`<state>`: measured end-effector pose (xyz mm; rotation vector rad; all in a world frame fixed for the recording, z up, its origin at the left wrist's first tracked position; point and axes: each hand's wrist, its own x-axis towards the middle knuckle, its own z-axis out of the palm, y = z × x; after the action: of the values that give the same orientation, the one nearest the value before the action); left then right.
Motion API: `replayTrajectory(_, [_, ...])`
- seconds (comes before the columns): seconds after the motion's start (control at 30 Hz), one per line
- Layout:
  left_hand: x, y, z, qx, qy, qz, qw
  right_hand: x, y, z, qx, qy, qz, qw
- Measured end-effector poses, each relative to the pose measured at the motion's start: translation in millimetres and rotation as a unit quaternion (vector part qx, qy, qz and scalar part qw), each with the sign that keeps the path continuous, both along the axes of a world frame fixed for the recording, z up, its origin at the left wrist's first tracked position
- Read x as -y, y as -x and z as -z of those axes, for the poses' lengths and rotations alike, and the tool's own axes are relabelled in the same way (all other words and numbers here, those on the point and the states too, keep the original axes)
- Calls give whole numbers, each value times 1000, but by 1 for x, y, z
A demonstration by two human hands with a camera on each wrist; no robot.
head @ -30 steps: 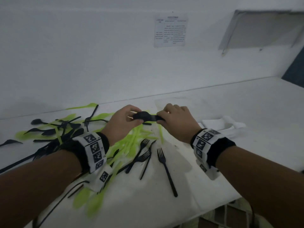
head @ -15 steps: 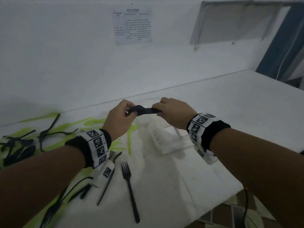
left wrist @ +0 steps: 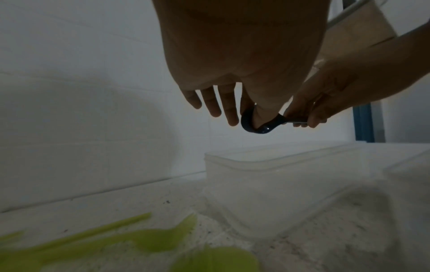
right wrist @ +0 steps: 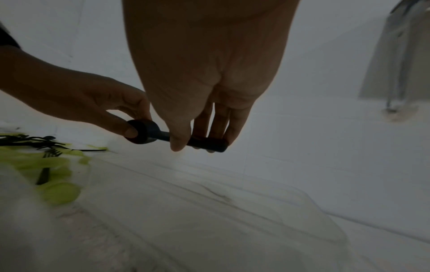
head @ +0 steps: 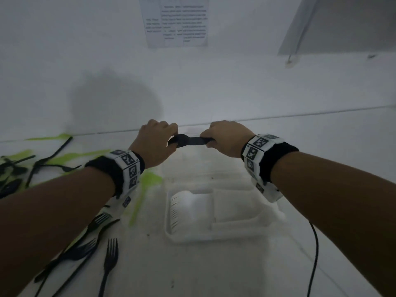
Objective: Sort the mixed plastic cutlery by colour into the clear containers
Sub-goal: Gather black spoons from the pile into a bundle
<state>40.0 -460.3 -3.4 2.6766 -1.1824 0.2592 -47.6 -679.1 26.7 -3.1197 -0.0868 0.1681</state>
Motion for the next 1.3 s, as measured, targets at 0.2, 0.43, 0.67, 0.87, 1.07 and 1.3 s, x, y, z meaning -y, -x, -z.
replayTrajectory(0.2, [14,-27,13,-52,-62,-12,997,14,-41,16,-51,-1,-36,998])
replayTrajectory(0.43, [25,-50,31,-112,-77,-12,991,6,-74,24,-105,54,-54,992])
replayTrajectory(0.67, [23,-55,53,-162,38,-22,986,-7,-96,46,-164,146,-40,975])
replayTrajectory(0.87, [20,-52,58,-172,103,-58,978,-19,-102,53,-132,108,-29,985])
replayTrajectory(1.07, [20,-52,56,-196,117,-65,971,-29,-100,50,-145,116,-16,982])
replayTrajectory(1.3, [18,-58,56,-259,128,-52,956,-26,-99,50,-122,97,14,988])
